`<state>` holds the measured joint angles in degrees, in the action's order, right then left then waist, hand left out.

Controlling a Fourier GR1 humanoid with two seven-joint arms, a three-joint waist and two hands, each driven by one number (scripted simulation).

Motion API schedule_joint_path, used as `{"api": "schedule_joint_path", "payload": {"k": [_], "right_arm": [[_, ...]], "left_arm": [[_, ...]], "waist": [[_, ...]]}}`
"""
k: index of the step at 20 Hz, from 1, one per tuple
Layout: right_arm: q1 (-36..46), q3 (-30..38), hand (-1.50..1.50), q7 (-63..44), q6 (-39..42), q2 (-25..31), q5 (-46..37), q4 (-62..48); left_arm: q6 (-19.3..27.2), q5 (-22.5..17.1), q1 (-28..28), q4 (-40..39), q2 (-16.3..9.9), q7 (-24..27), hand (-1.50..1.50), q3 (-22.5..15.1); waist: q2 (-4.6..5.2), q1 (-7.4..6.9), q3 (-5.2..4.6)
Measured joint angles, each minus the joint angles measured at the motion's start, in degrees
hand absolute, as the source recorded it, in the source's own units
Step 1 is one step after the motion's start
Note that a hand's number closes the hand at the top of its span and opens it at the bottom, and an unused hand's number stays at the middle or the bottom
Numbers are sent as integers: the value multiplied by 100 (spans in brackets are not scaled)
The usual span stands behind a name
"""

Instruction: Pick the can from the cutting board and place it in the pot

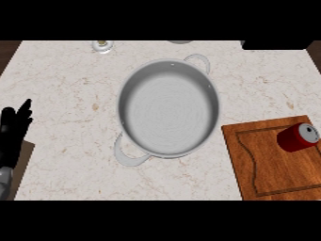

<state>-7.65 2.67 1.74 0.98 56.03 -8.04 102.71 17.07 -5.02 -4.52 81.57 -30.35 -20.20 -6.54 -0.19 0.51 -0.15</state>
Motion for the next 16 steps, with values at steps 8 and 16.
{"api": "schedule_joint_path", "payload": {"k": [8,16], "right_arm": [[-30,-274,-150,-1373,1452,702,158,605],[389,-376,-150,-2019,2103,186,-305,394]], "left_arm": [[-112,58,-99,-4,25,-114,0,86],[-210,310,-97,29,269,-179,0,212]], "waist": [[13,-33,5],[18,-61,13]]}}
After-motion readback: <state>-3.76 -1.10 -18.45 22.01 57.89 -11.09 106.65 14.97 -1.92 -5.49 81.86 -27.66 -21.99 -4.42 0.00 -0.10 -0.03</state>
